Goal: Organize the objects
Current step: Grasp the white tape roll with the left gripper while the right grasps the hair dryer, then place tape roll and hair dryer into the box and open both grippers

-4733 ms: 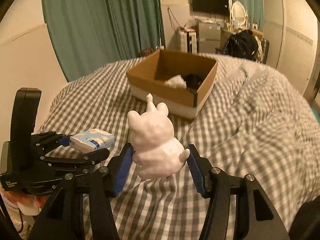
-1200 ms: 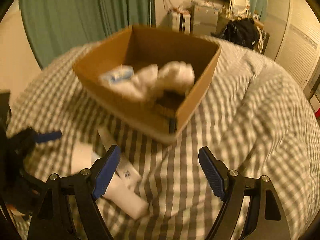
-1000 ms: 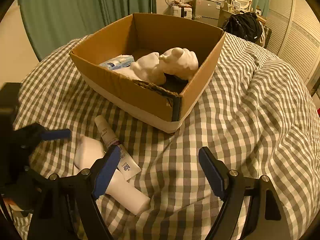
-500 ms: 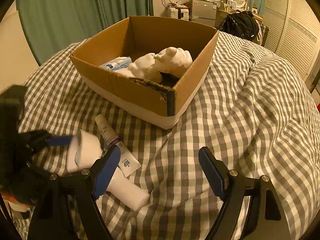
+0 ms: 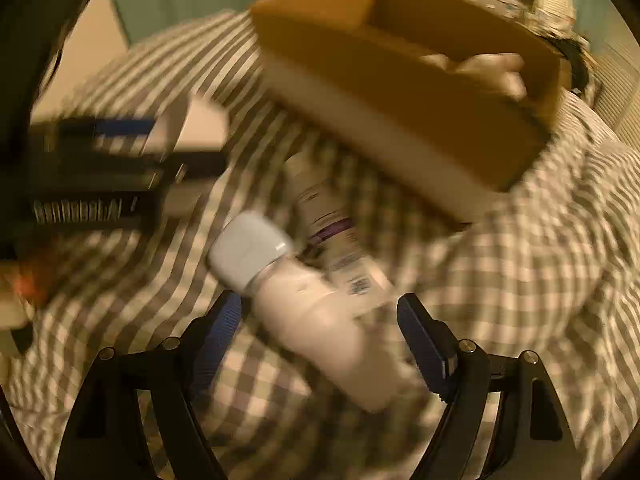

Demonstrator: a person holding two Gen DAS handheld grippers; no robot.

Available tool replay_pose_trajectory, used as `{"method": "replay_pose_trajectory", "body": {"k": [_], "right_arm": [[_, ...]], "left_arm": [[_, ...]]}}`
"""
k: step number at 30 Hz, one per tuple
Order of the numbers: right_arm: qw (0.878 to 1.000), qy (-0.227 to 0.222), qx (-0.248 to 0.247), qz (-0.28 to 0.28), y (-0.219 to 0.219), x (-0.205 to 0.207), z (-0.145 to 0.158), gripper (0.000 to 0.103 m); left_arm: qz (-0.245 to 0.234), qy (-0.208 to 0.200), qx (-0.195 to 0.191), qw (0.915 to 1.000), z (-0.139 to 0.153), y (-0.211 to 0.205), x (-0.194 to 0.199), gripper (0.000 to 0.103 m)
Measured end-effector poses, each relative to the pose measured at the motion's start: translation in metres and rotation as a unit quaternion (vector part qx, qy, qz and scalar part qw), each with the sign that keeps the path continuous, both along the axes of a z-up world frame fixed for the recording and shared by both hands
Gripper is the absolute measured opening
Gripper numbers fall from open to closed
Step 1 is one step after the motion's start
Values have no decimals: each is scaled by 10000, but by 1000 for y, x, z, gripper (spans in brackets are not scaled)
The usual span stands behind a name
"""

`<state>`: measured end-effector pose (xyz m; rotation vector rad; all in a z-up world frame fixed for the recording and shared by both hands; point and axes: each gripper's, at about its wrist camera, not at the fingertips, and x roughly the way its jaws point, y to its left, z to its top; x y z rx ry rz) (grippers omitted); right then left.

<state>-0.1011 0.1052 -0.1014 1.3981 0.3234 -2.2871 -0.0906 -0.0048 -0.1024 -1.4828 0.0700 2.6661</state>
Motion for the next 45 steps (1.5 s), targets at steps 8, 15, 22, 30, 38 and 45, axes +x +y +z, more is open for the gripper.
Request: {"method": "replay_pose_trajectory", "body": {"k": [8, 15, 22, 30, 38, 45], "right_arm": [[9985, -42, 540, -34, -14, -4, -22, 63], [9982, 345, 340, -362, -5, -1, 2, 52], [9955, 740, 93, -589, 1, 14, 33, 52], [9891, 1142, -425, -825, 15, 29, 82, 52], [9760, 1827, -645, -998, 20, 17, 152, 52], [9639, 2315, -765, -1068, 22, -12, 199, 52]], "left_arm": [[-20, -12, -69, 10000, -2, 4, 1, 86], [149, 25, -162, 9998, 3, -2, 16, 86], [194, 194, -248, 9993, 18, -1, 35, 86], [82, 780, -253, 9966, 66, 6, 38, 86], [129, 1429, -120, 9896, 127, 7, 13, 86], [164, 1819, -109, 9831, 161, 14, -31, 86]]}}
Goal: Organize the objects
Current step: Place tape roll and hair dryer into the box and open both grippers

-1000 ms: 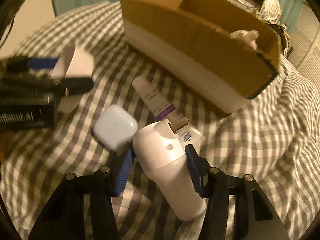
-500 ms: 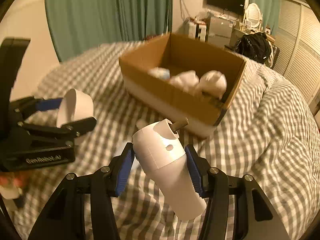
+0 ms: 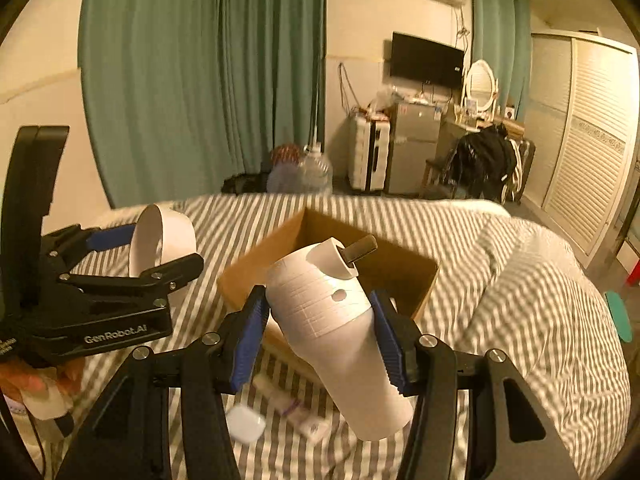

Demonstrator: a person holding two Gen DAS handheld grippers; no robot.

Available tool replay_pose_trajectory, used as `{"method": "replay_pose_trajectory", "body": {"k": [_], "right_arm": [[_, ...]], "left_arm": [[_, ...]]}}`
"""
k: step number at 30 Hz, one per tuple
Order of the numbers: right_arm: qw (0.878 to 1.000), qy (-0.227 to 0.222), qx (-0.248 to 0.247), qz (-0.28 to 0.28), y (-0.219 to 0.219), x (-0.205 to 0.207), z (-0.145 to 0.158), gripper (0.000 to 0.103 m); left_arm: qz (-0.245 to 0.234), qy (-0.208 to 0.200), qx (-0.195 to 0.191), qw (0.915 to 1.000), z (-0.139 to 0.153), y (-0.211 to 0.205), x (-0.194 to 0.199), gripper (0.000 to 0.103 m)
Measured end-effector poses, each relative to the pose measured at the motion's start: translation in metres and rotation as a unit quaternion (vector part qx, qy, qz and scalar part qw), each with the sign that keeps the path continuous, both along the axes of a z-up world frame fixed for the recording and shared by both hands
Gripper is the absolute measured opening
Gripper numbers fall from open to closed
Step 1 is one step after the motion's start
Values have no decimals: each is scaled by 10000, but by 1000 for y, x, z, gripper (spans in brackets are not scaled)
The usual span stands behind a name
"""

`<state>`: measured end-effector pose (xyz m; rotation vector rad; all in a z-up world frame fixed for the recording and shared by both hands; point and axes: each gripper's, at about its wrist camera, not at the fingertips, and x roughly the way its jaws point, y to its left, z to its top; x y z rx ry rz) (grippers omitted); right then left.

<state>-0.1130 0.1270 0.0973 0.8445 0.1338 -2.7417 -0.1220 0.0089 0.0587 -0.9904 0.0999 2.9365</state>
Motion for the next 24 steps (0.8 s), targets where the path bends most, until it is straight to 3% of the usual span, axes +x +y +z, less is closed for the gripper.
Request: {"method": "replay_pose_trajectory", "body": {"k": [8, 14, 19, 24], "right_arm": [[9993, 114, -354, -29, 3, -61, 18, 52], [9985, 84, -530, -108, 7, -105, 14, 52], [9977, -74, -637, -234, 10, -142, -11, 52], [9971, -361, -570, -350, 10, -168, -40, 52]], "left_arm": [[-141, 123, -149, 9997, 1, 17, -66, 86], [-342, -10, -56, 9994, -24, 25, -101, 86], [-617, -256, -199, 9976, -59, 34, -116, 86], [-719, -244, -196, 9969, -70, 36, -126, 86]]}}
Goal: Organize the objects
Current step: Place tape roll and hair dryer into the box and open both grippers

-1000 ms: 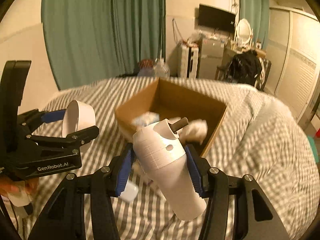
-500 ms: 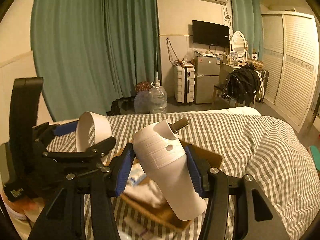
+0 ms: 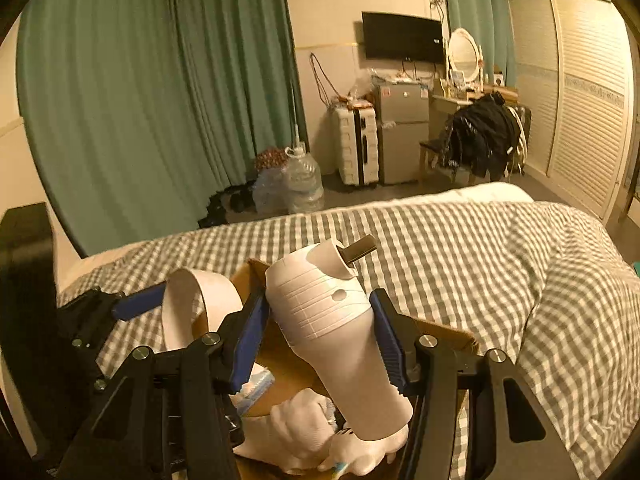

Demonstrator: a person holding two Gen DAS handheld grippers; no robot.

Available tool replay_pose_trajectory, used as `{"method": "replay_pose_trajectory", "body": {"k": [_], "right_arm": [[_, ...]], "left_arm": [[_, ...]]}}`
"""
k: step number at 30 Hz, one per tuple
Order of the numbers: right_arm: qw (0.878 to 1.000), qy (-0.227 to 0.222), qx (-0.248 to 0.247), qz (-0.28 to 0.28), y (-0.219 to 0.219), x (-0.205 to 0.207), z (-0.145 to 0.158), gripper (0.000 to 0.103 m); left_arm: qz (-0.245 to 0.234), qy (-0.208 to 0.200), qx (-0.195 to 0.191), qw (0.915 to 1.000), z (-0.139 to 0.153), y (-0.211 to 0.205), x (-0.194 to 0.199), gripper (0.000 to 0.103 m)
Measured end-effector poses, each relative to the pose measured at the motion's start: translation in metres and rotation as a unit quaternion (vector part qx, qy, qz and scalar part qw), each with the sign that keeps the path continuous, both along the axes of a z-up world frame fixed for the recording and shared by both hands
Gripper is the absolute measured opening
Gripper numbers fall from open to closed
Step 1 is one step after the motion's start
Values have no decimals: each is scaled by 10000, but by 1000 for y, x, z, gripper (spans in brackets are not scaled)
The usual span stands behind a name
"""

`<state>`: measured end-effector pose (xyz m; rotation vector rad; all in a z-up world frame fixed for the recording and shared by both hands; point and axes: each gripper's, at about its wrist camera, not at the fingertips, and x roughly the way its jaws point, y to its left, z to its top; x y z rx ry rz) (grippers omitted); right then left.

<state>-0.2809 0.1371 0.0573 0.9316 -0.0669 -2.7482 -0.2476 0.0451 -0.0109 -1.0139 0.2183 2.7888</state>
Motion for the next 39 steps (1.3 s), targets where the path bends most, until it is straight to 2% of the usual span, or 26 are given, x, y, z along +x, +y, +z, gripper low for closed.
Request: {"method": "replay_pose_trajectory", "body": {"k": [3, 9, 17, 18, 19, 20, 21, 24, 30, 36, 39], "right_arm": [[9999, -60, 119, -86, 2, -6, -10, 52], [9997, -207, 71, -142, 12, -11, -27, 52], [9990, -364, -190, -174, 22, -18, -38, 52], [9989, -357, -227, -178, 23, -18, -38, 56], [9989, -322, -271, -181, 25, -17, -36, 66], [9990, -254, -317, -205, 26, -14, -33, 70], [9990, -196, -338, -235, 27, -12, -30, 73], [9993, -39, -265, -268, 26, -2, -19, 73], [9988, 261, 39, -417, 28, 29, -1, 73], [9975, 414, 265, -509, 31, 60, 11, 73], [9971, 473, 337, -492, 30, 73, 8, 73]], "left_arm": [[-113, -54, 156, 9998, -1, 2, 1, 86], [-252, -52, 77, 9996, -11, 17, 7, 86], [-255, -338, 222, 9989, -24, 22, 4, 88], [-243, -340, 217, 9989, -23, 22, 4, 89], [-235, -339, 201, 9989, -22, 22, 5, 91], [-222, -337, 183, 9990, -22, 23, 6, 95], [-189, -320, 158, 9992, -21, 23, 9, 96], [-153, -338, 144, 9992, -18, 21, 15, 96], [151, -326, 108, 9993, -1, 13, 38, 96], [984, -111, -100, 9950, 11, -2, 69, 96], [1218, -24, -122, 9925, 9, -4, 86, 96]]}}
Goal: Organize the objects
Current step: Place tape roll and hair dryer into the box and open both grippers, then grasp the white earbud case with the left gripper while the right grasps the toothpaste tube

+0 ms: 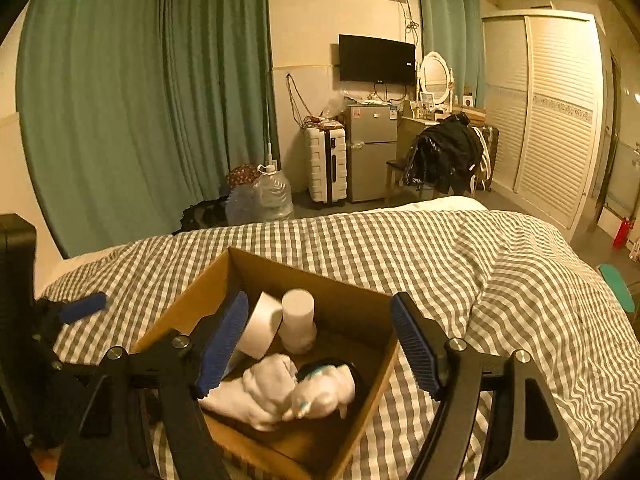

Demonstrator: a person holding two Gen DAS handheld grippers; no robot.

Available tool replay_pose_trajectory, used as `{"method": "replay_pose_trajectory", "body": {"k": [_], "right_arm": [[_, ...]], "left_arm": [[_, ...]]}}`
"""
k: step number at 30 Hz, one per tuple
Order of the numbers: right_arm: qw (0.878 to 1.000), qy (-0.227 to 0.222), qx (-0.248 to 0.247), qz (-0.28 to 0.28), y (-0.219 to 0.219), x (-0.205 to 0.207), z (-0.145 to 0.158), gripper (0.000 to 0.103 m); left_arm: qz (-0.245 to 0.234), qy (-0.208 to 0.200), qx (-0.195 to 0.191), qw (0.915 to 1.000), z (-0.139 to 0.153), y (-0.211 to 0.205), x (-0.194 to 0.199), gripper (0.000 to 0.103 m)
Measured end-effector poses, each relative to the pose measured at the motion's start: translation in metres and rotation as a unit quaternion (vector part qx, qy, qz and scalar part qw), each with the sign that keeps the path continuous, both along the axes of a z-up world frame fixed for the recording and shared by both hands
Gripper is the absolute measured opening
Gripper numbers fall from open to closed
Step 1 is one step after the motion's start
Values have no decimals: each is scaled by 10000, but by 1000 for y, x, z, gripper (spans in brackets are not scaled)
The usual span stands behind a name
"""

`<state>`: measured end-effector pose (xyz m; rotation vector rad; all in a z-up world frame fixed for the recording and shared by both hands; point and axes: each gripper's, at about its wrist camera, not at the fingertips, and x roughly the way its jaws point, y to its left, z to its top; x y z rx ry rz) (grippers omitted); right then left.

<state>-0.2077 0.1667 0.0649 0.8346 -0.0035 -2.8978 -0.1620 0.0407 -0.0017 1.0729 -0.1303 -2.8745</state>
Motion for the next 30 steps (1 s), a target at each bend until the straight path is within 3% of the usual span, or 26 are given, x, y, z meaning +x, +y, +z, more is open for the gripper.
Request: {"method": "replay_pose_trajectory", "body": {"k": [6, 13, 21, 28, 29, 30], "right_arm": [[9990, 15, 401, -192, -3, 14, -12, 73], [9988, -153, 458, -110, -4, 21, -28, 73], [9976, -475, 491, -88, -4, 31, -47, 73], [9944, -863, 611, 2, -7, 61, -71, 73], [9940, -908, 611, 23, -7, 65, -74, 73], [9935, -971, 600, 40, -6, 71, -78, 73]], "left_arm": [[3, -180, -185, 9997, -27, 4, 25, 96], [-212, -851, -351, 9955, -85, 8, 41, 96], [-562, -1392, 38, 9887, -117, 11, 61, 96], [-962, -1971, 167, 9755, -141, 20, 72, 96], [-990, -2015, 162, 9743, -143, 21, 71, 88], [-995, -2046, 160, 9736, -145, 21, 70, 73]]}}
